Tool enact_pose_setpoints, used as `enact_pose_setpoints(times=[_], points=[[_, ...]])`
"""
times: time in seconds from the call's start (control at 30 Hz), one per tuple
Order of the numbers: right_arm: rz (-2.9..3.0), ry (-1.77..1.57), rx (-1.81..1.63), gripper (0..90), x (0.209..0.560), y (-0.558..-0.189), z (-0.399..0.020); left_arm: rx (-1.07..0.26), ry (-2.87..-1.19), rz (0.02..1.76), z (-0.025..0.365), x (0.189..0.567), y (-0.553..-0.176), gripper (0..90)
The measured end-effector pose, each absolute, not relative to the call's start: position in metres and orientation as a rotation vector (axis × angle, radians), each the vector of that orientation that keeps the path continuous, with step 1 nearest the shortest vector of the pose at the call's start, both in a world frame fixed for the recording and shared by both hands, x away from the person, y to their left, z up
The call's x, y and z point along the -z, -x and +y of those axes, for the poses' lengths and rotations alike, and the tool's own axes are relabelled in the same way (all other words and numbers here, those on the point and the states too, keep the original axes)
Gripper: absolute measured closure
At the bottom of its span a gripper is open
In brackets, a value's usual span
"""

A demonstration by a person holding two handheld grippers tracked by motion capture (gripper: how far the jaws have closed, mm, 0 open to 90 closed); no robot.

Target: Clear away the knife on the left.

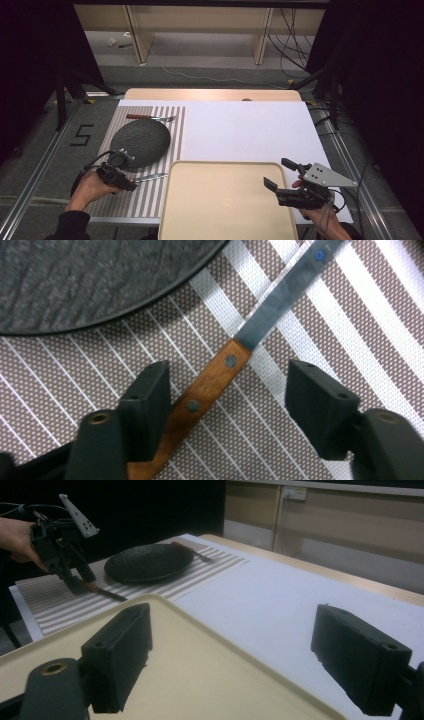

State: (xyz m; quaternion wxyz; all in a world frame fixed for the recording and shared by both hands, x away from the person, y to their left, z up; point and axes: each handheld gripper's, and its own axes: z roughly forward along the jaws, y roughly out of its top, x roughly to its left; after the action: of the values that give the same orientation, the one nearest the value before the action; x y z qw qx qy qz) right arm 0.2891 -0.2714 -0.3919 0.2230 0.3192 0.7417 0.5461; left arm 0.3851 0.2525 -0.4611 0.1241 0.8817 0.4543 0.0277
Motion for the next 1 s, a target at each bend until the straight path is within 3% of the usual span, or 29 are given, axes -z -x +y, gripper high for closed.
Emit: enact_pose_setpoints(times=[0.57,1.0], points=[[2.057,-0.876,-1.502,17.6,0.392,-0.289,-0.271,-0.116,-2.69,1.225,0.24,0.46,-0.381,73.3],[2.053,-0.875,-1.507,17.6,0.392,-0.289,-0.271,-0.09,-2.707,1.172,0.237,0.459,-0.378,76.9]])
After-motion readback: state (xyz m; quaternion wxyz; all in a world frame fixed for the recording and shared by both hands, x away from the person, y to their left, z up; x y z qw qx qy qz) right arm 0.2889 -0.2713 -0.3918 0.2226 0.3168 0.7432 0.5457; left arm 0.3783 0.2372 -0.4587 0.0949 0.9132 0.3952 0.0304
